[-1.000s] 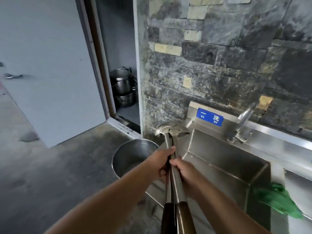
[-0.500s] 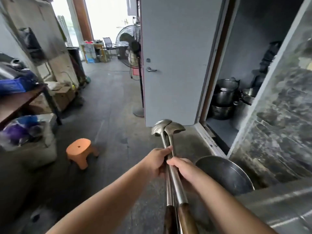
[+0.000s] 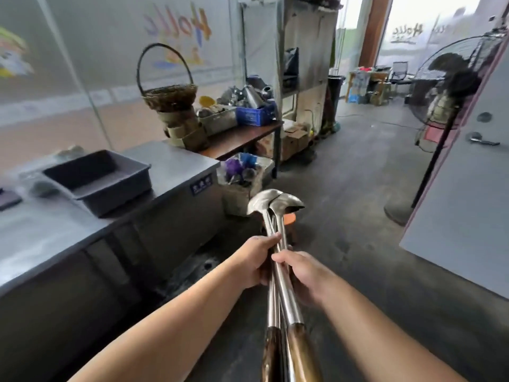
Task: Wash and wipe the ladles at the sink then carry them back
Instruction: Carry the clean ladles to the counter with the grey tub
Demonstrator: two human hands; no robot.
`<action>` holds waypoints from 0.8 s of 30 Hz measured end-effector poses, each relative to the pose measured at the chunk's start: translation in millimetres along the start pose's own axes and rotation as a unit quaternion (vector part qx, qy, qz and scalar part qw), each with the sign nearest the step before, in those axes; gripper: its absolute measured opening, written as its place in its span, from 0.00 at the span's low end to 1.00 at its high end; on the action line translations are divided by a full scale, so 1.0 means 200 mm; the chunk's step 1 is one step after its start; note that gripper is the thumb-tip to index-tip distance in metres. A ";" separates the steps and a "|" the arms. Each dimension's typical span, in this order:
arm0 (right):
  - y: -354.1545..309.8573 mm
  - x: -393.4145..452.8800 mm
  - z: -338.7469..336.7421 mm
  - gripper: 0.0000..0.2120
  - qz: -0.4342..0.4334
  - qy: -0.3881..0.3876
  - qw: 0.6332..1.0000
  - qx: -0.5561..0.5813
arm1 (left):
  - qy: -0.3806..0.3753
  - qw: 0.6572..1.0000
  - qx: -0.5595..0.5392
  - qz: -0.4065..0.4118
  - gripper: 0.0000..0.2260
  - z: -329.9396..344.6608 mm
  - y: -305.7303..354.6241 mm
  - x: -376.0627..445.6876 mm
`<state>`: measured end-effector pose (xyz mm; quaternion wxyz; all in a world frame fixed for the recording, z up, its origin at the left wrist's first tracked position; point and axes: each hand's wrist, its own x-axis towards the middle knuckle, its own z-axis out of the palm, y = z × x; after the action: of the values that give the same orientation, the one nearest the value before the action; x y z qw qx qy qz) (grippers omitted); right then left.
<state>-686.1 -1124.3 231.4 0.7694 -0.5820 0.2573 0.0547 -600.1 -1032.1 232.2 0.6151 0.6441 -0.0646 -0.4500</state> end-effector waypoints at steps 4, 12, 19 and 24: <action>-0.03 0.15 0.20 0.17 0.021 -0.107 0.994 -0.033 | 0.097 0.993 -0.061 0.017 0.19 -0.25 0.00 -0.09; -0.04 0.30 0.72 0.14 0.045 -0.264 0.959 -0.089 | 0.213 0.960 -0.178 0.039 0.19 -0.71 -0.04 -0.38; -0.05 0.47 1.22 0.14 0.067 -0.306 0.945 -0.095 | 0.253 0.941 -0.216 0.063 0.17 -1.19 -0.01 -0.52; -0.07 0.59 1.53 0.17 0.061 -0.330 0.938 -0.083 | 0.262 0.944 -0.187 0.073 0.17 -1.52 0.07 -0.57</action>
<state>-476.5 -870.9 246.7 0.7554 -0.5761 0.0187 0.3117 -460.2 -739.9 252.6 0.7507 0.6066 0.1373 -0.2228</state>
